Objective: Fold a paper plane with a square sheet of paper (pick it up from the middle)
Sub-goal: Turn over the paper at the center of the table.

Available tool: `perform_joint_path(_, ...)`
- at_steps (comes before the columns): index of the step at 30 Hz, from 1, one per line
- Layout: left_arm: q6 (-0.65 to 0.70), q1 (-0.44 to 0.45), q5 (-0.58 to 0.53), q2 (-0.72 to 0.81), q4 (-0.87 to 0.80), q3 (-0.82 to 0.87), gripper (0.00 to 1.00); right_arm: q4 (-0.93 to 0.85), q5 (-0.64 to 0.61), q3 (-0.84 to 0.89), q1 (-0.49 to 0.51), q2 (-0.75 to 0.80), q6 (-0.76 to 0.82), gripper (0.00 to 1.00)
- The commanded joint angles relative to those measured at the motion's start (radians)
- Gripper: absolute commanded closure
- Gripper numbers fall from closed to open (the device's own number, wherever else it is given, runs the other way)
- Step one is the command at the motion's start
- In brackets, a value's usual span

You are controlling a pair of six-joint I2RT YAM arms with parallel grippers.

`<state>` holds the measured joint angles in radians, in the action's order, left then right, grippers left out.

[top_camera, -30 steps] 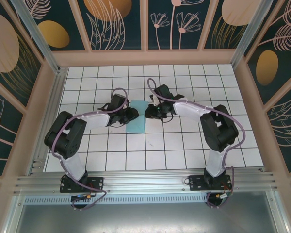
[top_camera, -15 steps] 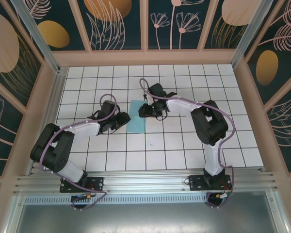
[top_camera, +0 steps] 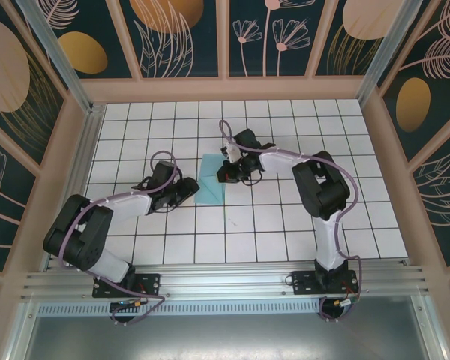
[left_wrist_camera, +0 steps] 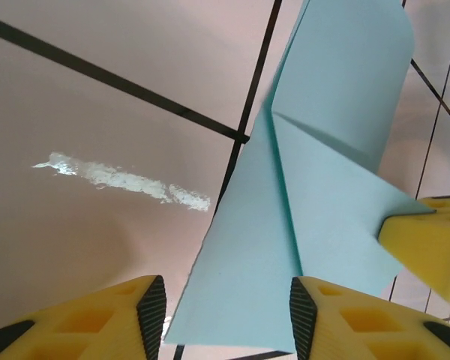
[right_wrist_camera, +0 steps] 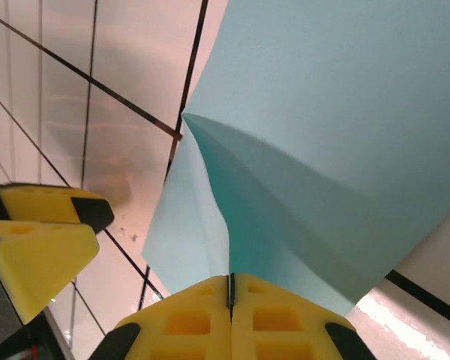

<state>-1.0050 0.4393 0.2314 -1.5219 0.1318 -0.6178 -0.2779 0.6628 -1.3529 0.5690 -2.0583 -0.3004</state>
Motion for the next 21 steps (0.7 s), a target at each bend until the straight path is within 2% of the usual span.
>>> perform_joint_path(1, -0.042, -0.013, 0.062, 0.045, 0.124, 0.059, 0.47, 0.081, 0.133, 0.039, -0.016, 0.024, -0.042, 0.95)
perform_joint_path(6, -0.093, -0.014, 0.174, 0.055, 0.286, 0.133, 0.42, 0.168, 0.227, 0.062, -0.056, 0.049, -0.162, 0.95)
perform_joint_path(13, -0.158, -0.011, 0.194, 0.096, 0.397, 0.203, 0.32, 0.29, 0.293, 0.092, -0.079, 0.087, -0.328, 0.95)
perform_joint_path(18, -0.315, 0.029, 0.21, 0.079, 0.612, 0.26, 0.29, 0.329, 0.278, 0.095, -0.082, 0.102, -0.41, 0.95)
perform_joint_path(21, -0.457, 0.061, 0.167, 0.067, 0.798, 0.312, 0.28, 0.377, 0.269, 0.102, -0.081, 0.11, -0.478, 0.95)
